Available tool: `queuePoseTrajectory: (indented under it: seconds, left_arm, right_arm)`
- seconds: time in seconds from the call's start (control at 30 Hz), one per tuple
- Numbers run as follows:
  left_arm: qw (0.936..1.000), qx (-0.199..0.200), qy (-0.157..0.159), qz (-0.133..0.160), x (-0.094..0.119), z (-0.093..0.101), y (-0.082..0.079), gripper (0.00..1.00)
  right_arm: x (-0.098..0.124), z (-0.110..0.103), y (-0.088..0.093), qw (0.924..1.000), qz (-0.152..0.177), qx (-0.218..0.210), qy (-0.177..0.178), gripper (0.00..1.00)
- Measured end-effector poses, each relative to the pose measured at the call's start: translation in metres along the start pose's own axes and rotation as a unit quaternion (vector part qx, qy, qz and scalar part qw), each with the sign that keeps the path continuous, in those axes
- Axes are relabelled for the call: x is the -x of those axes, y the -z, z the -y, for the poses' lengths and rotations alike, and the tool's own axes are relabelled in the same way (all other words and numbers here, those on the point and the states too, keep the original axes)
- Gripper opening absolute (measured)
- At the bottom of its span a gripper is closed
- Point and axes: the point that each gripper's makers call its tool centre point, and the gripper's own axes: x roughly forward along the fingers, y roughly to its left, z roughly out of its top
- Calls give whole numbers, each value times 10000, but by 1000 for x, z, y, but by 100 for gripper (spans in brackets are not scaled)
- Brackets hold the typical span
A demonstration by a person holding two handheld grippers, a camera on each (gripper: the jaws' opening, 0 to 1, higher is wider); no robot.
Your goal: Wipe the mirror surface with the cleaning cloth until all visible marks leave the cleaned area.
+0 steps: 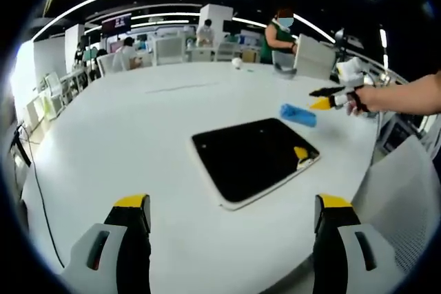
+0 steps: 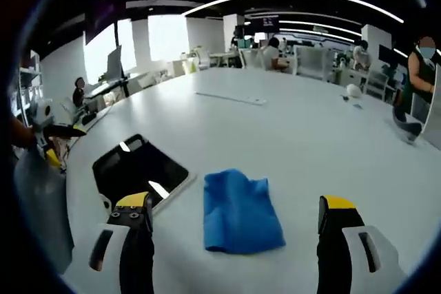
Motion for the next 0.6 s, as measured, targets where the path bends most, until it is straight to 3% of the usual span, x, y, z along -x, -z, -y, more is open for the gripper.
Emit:
queuePoseTrajectory:
  seconds: [0.4,0.6]
  left_arm:
    - [9998,76,-172,-63,3,-7,3,99]
    - [9998,136,60,-92,2,3,3,99]
  right_arm:
    - [35,-29,20,9997,214,-39,79,100]
    - [56,-35,37,9997,216,-28,77,100]
